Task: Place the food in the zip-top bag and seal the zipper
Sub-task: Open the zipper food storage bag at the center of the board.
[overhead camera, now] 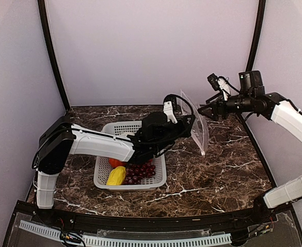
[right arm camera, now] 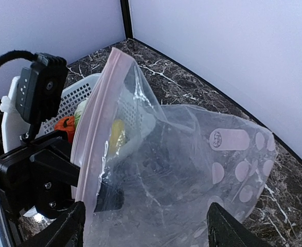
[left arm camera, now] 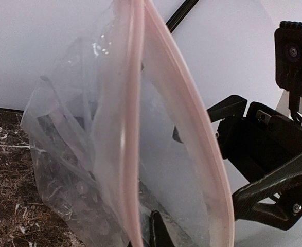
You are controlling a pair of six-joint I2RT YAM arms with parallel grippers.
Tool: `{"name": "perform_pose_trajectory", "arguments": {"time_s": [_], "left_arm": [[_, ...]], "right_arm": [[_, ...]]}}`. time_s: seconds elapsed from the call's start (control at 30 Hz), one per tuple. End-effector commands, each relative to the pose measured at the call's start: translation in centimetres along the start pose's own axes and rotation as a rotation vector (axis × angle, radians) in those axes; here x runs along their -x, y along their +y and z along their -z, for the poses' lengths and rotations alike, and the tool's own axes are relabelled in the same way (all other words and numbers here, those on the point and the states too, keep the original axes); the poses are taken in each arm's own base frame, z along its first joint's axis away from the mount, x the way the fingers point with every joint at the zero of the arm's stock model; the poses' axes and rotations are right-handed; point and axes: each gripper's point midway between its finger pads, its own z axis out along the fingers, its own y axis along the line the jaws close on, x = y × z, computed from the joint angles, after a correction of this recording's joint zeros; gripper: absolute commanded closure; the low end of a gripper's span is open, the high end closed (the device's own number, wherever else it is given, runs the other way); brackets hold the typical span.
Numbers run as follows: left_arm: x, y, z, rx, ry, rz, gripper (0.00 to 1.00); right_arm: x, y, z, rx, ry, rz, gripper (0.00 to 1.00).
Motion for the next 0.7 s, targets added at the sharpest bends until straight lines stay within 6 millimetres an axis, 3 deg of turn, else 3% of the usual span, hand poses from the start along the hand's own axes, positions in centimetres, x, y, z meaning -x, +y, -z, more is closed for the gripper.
{"name": "perform_pose_trajectory", "arguments": {"time_s": [0.0, 0.2, 0.37, 0.67], "left_arm": [[2.5, -1.2, 0.7, -0.013, -0.073, -0.017, 0.99], [2.3, -0.4, 0.6, 0.036, -0.059, -0.037, 0.99], [1.9, 0.5, 0.5, 0.077, -0.062, -0.035, 0.99], [2.2, -0.2, -0.1, 0.055, -0.093, 0.001, 0.99]], "right_arm": [[-0.1, -0.5, -1.0, -0.047, 0.025, -0.008, 0.22], [-1.6, 0.6, -1.8, 0.015, 0.052, -0.032, 0.24], [-0.8, 1.8, -0.5, 0.039, 0.0, -0.018, 0.18], [-2.8, -0.5, -1.8, -0.061, 0.071, -0.037, 0.24]]}}
